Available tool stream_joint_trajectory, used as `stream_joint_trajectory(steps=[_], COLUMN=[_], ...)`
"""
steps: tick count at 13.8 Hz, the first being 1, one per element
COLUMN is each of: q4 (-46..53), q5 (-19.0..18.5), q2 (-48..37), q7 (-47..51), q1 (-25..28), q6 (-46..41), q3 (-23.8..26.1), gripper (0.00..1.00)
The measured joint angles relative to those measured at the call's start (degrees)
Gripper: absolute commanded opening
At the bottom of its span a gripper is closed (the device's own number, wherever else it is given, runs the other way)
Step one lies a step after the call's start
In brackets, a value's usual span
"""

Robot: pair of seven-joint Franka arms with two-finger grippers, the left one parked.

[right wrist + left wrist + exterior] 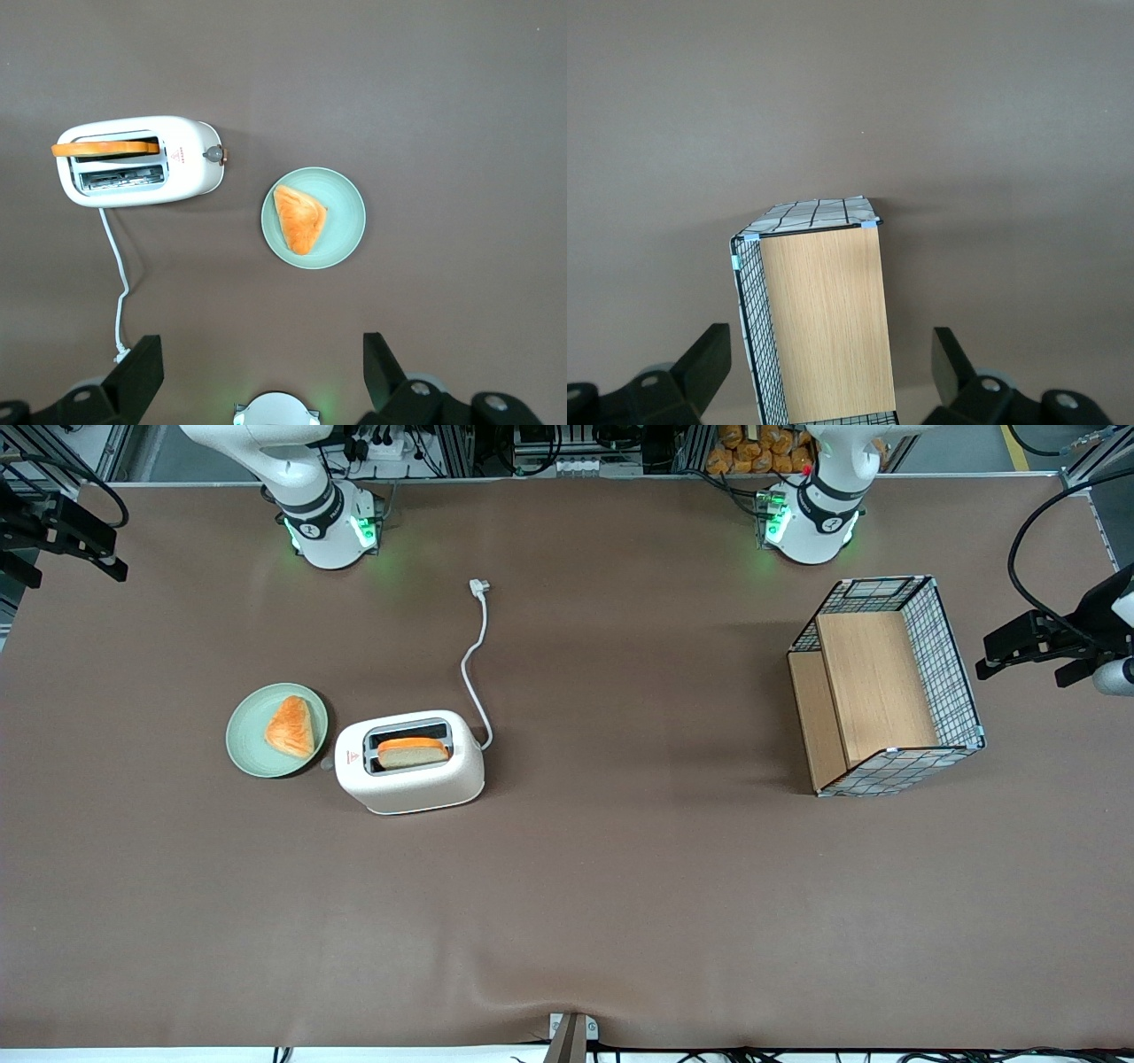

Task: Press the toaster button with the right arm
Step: 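Move the right gripper toward the white toaster's side lever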

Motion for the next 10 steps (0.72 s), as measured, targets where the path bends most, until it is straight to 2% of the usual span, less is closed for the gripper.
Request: stream_joint_trajectory(steps=[10], q4=[0.1], q5=[0.0], q2=[1.4], q7=[0.0], q1=[0.7], q6=[-2.4], q3=[0.0], gripper=[1.0])
